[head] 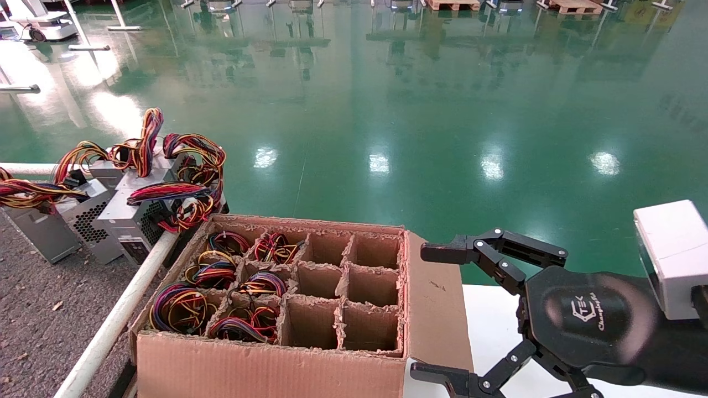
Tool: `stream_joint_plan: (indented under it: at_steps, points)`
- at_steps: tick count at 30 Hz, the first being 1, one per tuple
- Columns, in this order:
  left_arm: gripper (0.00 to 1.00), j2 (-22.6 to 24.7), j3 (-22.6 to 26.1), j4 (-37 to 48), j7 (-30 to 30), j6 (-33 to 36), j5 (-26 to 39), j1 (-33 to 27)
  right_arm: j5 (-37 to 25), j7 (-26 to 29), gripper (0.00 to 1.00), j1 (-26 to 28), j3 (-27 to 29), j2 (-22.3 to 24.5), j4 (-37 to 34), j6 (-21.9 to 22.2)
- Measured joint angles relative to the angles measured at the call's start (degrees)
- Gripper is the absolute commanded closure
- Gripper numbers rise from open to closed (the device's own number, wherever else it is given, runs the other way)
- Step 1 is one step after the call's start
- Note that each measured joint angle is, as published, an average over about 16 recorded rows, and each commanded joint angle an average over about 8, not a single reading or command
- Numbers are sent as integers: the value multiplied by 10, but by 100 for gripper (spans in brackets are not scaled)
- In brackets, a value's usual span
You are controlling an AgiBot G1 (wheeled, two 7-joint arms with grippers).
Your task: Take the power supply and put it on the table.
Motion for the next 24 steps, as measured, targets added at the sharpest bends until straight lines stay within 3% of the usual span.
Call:
stream_joint_plan:
  at_steps: [24]
  points:
    - [0, 4, 9, 7, 5, 18, 13, -4, 0, 0, 0, 0, 0, 0, 0, 0]
